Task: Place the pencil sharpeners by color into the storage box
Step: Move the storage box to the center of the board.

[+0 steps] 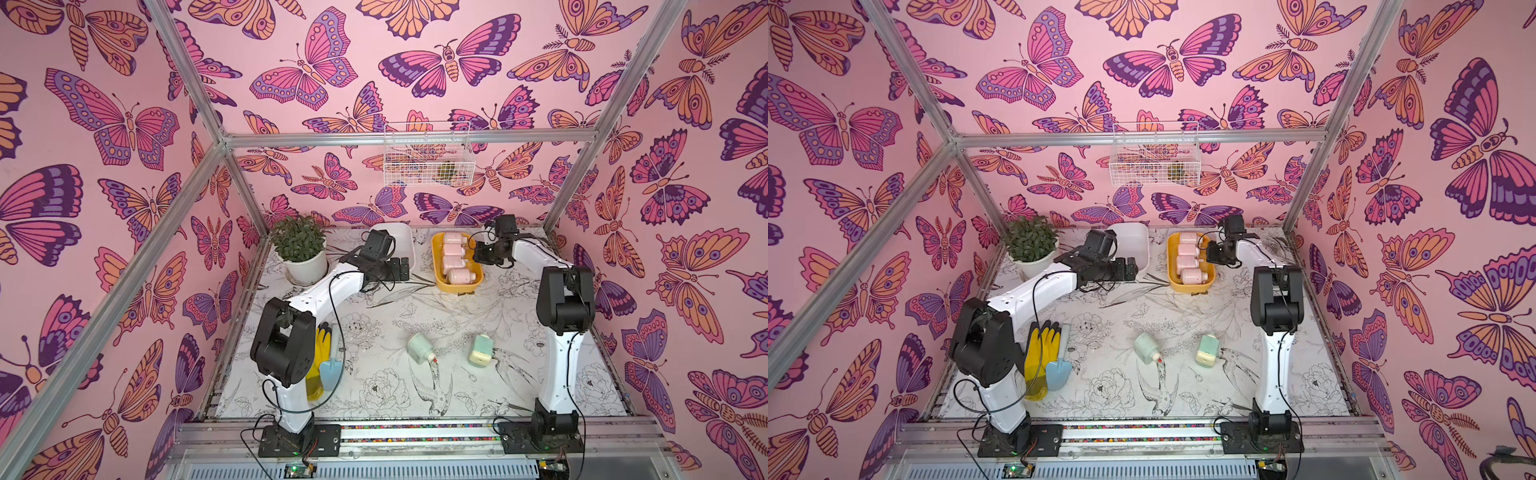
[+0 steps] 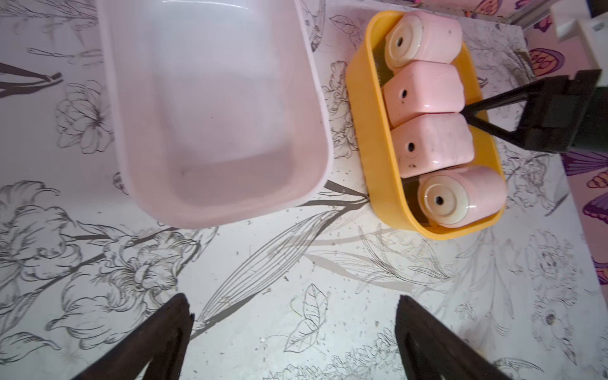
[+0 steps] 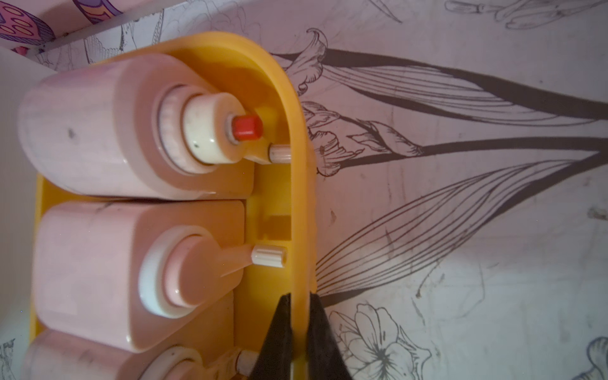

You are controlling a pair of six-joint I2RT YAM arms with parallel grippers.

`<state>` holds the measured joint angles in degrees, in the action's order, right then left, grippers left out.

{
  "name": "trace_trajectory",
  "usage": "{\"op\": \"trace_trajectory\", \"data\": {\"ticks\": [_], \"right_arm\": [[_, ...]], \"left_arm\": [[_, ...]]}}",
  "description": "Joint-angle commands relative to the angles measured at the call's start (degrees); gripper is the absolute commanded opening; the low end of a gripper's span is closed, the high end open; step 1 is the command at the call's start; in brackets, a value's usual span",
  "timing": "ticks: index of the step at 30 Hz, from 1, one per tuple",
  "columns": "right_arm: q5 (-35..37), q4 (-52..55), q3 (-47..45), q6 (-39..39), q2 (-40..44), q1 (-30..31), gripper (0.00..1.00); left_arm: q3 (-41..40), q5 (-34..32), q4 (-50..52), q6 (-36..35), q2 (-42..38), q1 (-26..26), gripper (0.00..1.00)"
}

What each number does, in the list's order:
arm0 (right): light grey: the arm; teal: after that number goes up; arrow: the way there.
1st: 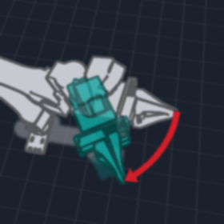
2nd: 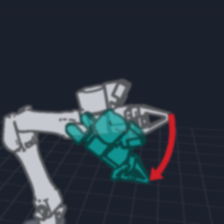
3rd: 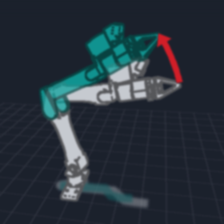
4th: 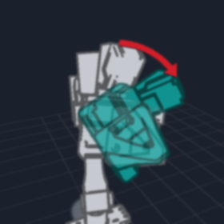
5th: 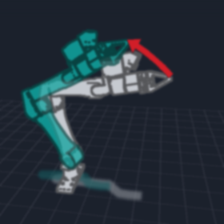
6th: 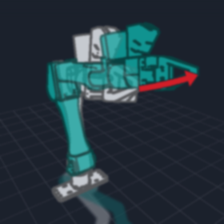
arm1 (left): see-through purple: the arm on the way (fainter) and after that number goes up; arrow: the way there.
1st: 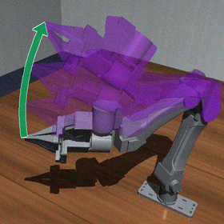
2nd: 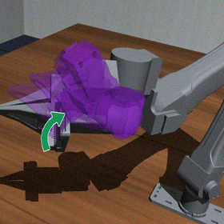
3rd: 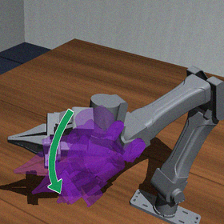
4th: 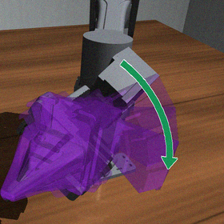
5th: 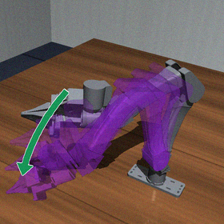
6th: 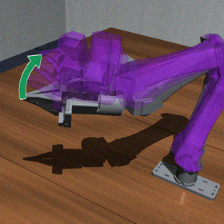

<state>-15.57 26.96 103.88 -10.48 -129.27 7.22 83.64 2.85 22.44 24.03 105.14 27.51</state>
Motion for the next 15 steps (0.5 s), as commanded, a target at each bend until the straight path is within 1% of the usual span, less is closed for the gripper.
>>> {"op": "trace_trajectory", "data": {"ticks": [1, 3, 5, 6, 8, 10, 12, 13, 14, 15], "right_arm": [[-2.57, -1.96, 2.76, -0.63, -1.02, -0.10, 0.02], [-2.47, -2.79, 2.29, -0.47, -0.69, -0.09, 0.06], [-1.87, -2.63, 2.63, 0.24, -0.50, -0.10, 0.11], [-1.76, -2.29, 3.03, 0.60, -0.37, -0.08, 0.16], [-1.91, -1.55, 3.67, 1.36, 0.18, -0.15, 0.26], [-1.10, -1.05, 3.90, 1.97, 1.24, -0.10, 0.31], [-0.69, -0.46, 3.80, 2.42, 2.63, -0.09, 0.36], [-0.43, -0.17, 3.56, 2.48, 3.42, -0.10, 0.41], [-0.26, -0.15, 2.96, 2.65, 4.30, -0.09, 0.49], [-0.01, -0.30, 2.10, 2.67, 5.41, -0.10, 0.54]], "left_arm": [[0.64, -3.35, 0.78, 0.21, 2.26, -2.37, 1.00], [0.87, -4.84, 0.77, 1.74, 2.79, -3.07, 1.00], [1.54, -5.31, 0.98, 1.21, 3.48, -3.87, 1.00], [2.11, -5.31, 1.36, 1.04, 4.08, -4.40, 1.00], [3.71, -4.27, 2.83, 1.17, 5.37, -5.46, 1.00], [4.55, -3.59, 3.13, 1.38, 6.30, -6.34, 1.00], [5.28, -2.86, 3.03, -0.27, 6.99, -6.67, 1.00], [5.84, -2.97, 2.98, -1.19, 7.44, -6.68, 0.99], [6.31, -3.44, 2.97, -1.52, 7.90, -6.68, 0.99], [6.89, -3.89, 3.13, -1.78, 8.50, -6.81, 0.99]]}}
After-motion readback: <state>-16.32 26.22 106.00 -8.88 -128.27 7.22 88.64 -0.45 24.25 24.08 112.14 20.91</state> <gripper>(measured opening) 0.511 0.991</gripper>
